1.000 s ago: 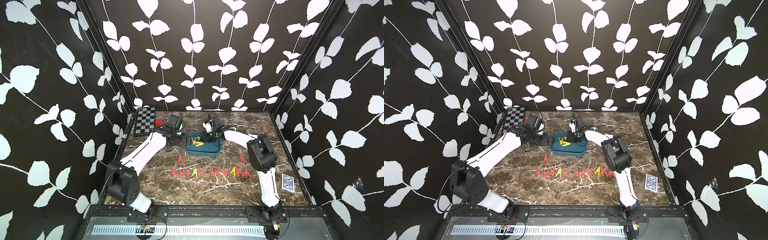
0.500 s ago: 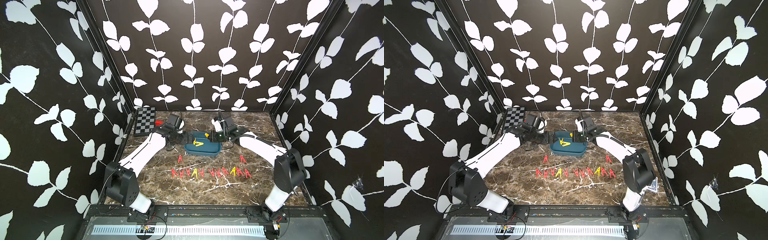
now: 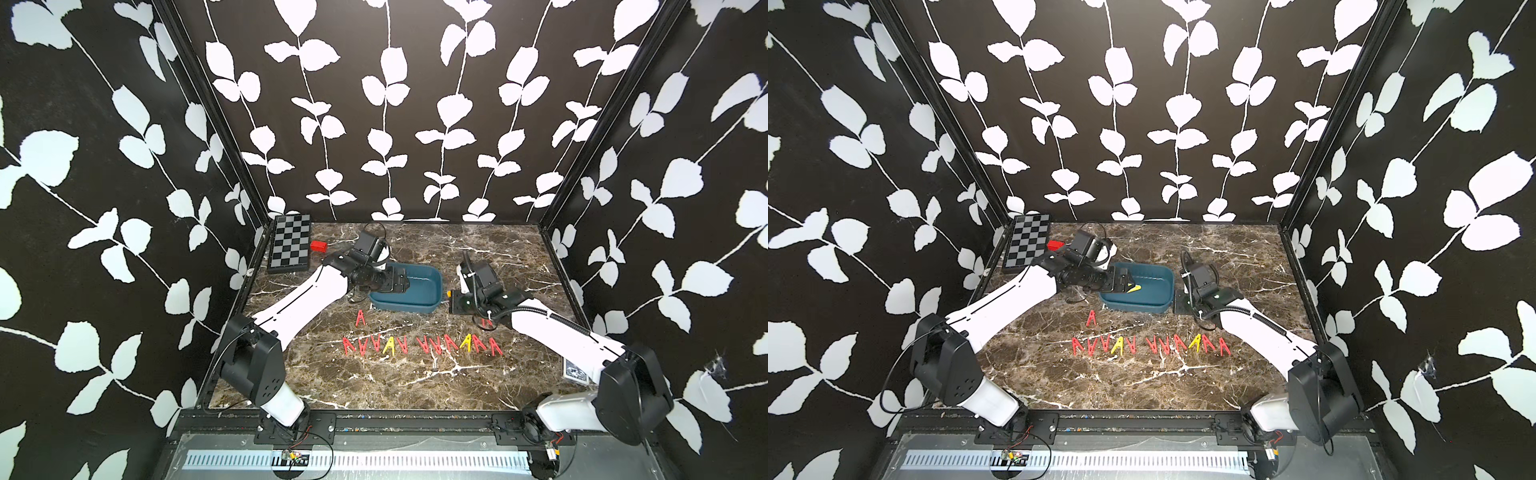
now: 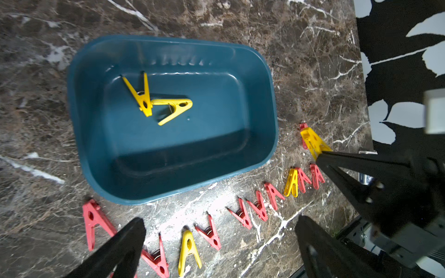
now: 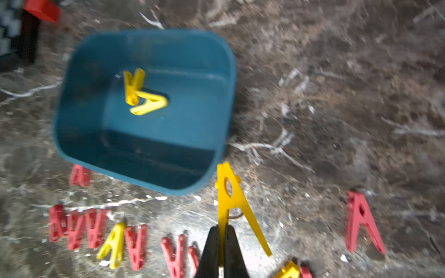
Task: Take the clothespins out of the storage box
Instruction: Place the clothespin at the center of the board.
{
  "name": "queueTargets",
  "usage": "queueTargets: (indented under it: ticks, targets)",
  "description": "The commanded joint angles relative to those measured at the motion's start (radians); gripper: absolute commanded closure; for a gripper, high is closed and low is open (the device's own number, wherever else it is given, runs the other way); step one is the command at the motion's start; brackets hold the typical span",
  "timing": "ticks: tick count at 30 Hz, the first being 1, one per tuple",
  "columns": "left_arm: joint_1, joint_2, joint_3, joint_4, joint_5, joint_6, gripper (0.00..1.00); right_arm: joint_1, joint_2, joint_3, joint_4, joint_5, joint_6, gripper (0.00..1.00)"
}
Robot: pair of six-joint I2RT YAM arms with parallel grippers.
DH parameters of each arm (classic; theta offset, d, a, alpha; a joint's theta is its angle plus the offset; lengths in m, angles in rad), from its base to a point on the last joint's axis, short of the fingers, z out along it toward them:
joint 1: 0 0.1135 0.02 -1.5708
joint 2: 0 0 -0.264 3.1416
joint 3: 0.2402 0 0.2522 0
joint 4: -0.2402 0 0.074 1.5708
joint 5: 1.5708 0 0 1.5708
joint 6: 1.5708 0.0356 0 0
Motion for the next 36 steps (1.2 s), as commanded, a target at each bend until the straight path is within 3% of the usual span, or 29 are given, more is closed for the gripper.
queueTargets:
  ticks: [1, 14, 24, 36]
  targets:
    - [-0.010, -0.001, 0.021, 0.011, 0.016, -0.014, 0.01, 0.000, -0.008, -0.053, 0.001, 0.077, 0.035, 1.00]
    - [-0.011, -0.031, 0.001, -0.006, -0.006, -0.022, 0.01, 0.000, 0.159, -0.095, 0.103, 0.088, 0.045, 1.00]
    - [-0.011, -0.039, -0.011, -0.017, -0.022, -0.017, 0.01, 0.000, 0.196, -0.127, 0.109, 0.097, 0.077, 1.00]
    - [-0.011, -0.013, -0.001, -0.030, -0.042, -0.006, 0.01, 0.002, 0.188, -0.153, 0.131, 0.051, 0.098, 0.81]
